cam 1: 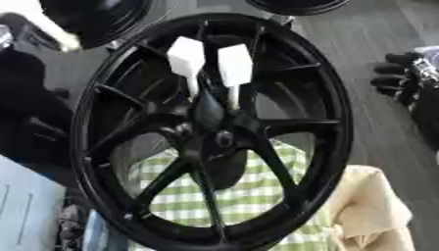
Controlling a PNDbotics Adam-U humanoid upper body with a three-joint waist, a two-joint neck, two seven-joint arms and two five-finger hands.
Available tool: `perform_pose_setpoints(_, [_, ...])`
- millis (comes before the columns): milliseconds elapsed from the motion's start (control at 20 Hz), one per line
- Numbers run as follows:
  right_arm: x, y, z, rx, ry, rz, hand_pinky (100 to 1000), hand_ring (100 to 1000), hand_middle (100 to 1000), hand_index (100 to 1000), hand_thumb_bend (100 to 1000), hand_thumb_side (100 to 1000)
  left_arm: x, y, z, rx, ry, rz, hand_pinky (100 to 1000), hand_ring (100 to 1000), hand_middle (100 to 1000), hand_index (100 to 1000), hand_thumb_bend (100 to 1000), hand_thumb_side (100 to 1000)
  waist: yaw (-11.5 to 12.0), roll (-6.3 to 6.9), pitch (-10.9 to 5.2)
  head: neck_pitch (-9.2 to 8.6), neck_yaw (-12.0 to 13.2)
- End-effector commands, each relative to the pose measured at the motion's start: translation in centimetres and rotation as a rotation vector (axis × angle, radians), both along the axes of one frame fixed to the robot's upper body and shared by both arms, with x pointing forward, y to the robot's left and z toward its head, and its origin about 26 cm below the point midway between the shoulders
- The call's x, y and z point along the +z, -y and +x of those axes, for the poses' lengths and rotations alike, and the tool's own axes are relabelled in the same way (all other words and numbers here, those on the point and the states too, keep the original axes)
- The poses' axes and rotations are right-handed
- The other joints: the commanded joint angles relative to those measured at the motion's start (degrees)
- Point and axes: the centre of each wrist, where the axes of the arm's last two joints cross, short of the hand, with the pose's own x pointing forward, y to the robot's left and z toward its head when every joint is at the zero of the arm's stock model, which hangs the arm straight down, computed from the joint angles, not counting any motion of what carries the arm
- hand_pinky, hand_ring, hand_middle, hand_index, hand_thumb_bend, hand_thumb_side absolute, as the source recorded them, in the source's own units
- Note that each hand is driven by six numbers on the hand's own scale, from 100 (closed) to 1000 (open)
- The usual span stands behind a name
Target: Pull the pin out of the wheel hub.
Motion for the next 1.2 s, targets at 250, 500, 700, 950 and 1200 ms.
perform_pose_setpoints(250, [1.1,0.7,-0.2,-0.017,0.03,-0.018,850,756,742,853,100,847,-4.2,-6.3,1.6,0.18,-0.137,-0.082,813,693,709,779,125,343,0.21,-0.48,-0.9,-0.9,-0.08])
perform_pose_setpoints(500, [1.1,0.6,-0.2,-0.016,0.031,-0.013,850,756,742,854,100,846,-7.0,-7.5,2.3,0.109,-0.258,-0.03,909,816,822,871,437,794,0.17,-0.62,-0.92,-1.2,-0.04])
perform_pose_setpoints(700, [1.1,0.6,-0.2,-0.016,0.032,-0.01,850,756,742,854,100,846,-7.2,-7.6,2.5,0.068,-0.267,0.003,911,819,825,877,454,827,0.09,-0.65,-0.93,-1.14,-0.21])
perform_pose_setpoints(950, [1.1,0.7,-0.2,-0.017,0.029,-0.011,850,757,742,854,100,848,-6.7,-7.1,2.5,0.092,-0.21,-0.019,891,799,806,865,268,816,0.1,-0.69,-0.92,-0.94,-0.12])
perform_pose_setpoints(1200, [1.0,0.6,-0.2,-0.017,0.028,-0.012,850,756,743,853,100,848,-5.7,-5.8,2.4,0.132,-0.101,-0.104,839,748,758,827,100,723,0.16,-0.79,-0.92,-0.9,-0.1])
